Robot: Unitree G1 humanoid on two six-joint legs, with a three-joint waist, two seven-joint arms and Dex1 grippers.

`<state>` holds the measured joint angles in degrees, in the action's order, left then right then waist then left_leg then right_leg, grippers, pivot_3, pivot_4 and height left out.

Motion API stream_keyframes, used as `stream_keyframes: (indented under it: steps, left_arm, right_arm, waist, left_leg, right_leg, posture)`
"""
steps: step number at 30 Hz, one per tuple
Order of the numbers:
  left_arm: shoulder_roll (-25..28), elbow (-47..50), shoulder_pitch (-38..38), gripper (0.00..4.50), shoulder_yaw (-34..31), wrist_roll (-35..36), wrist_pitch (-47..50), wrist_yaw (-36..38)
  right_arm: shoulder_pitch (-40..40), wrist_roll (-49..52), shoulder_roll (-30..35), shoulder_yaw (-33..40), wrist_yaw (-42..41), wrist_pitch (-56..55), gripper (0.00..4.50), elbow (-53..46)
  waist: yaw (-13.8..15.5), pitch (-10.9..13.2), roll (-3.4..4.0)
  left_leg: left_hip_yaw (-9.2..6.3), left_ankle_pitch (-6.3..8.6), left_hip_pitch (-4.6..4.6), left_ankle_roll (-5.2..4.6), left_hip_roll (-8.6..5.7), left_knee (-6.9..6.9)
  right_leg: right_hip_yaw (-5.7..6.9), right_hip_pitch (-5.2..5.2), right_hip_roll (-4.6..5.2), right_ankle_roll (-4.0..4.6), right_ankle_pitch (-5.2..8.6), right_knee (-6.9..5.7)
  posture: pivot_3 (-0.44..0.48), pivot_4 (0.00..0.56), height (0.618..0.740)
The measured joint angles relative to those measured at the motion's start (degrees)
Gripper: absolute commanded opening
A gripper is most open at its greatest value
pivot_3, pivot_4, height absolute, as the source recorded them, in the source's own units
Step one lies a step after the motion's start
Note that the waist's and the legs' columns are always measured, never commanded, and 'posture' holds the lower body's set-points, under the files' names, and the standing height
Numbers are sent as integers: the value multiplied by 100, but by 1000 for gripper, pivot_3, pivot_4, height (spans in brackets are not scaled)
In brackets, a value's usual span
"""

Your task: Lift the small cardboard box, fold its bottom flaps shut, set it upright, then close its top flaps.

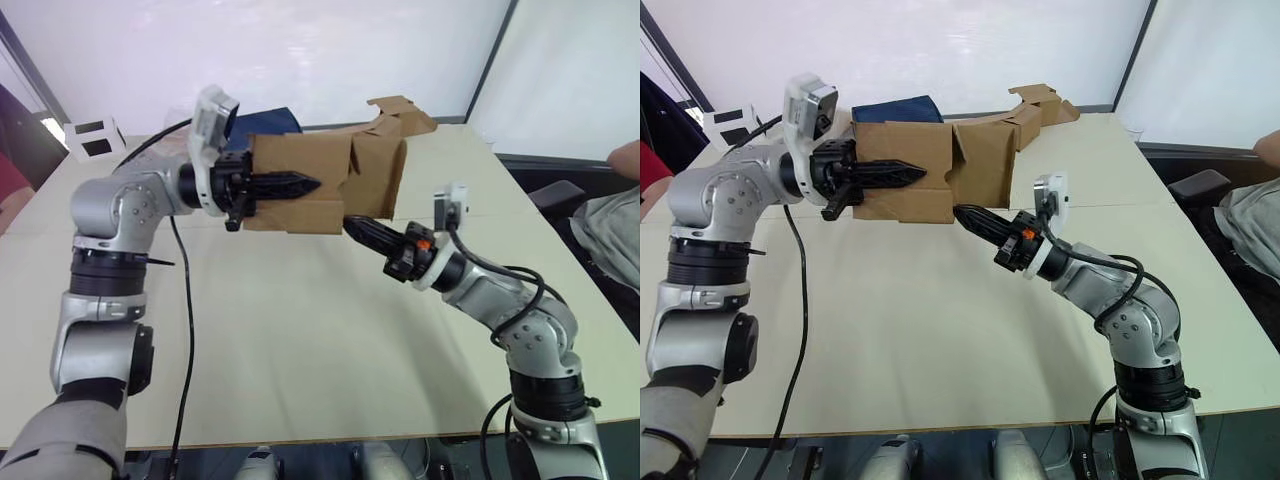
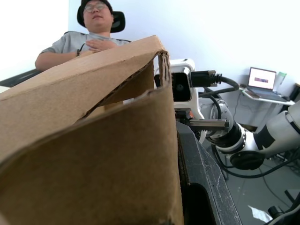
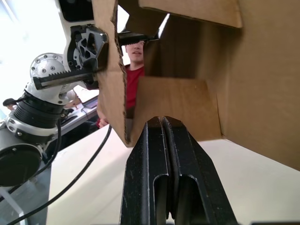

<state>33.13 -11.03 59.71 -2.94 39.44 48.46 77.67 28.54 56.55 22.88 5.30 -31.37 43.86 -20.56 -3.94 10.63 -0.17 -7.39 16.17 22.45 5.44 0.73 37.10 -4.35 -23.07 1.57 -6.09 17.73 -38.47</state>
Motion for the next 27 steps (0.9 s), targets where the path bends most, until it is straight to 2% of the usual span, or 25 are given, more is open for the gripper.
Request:
stream_keyframes:
  steps: [10, 13, 19, 23, 25, 27]
  left_arm:
    - [-5, 23, -66, 0, -1, 3, -5, -59]
    - [2, 28, -66, 0, -1, 1, -8, -64]
    - [18, 26, -66, 0, -2, -1, -36, -73]
    - [12, -21, -66, 0, -2, -3, -60, -65]
    - [6, -40, -65, 0, -2, -3, -77, -62]
    - [-16, -72, -65, 0, -2, -4, -131, -58]
  right_arm:
    - [207, -11, -89, -59, 6, 75, 20, -1]
    - [199, 55, 128, 45, 4, 135, 20, -59]
    - [87, 1015, 884, 930, -51, 519, 20, -157]
    - [211, 1737, 960, 1655, 239, 541, 20, 355]
    - [261, 1599, 959, 1795, 348, 324, 20, 693]
    - [311, 990, 938, 1697, 452, -49, 20, 1042]
  waist:
    - [1, 0, 0]
    - [7, 0, 0]
    - [4, 0, 0]
    - [0, 0, 0]
    - [0, 0, 0]
    - [-4, 0, 0]
  left_leg:
    - [0, 0, 0, 0, 0, 0]
    - [0, 0, 0, 0, 0, 0]
    - [0, 1, 0, -2, 0, -1]
    - [2, 1, 0, -2, 0, -1]
    - [2, 1, 0, -2, 0, -1]
    - [3, 1, 0, -2, 0, -1]
  right_leg:
    - [0, -1, 0, 0, 0, 0]
    - [0, -1, 1, 0, 0, 0]
    - [0, 0, 0, 0, 0, 0]
    - [0, 0, 0, 0, 0, 0]
    - [-1, 0, -1, 0, 0, 0]
    - [-1, 0, -1, 0, 0, 1]
  posture:
    - [0, 150, 740]
    - [0, 150, 740]
    - [0, 150, 740]
    - [0, 150, 740]
    - [0, 150, 740]
    - [0, 150, 740]
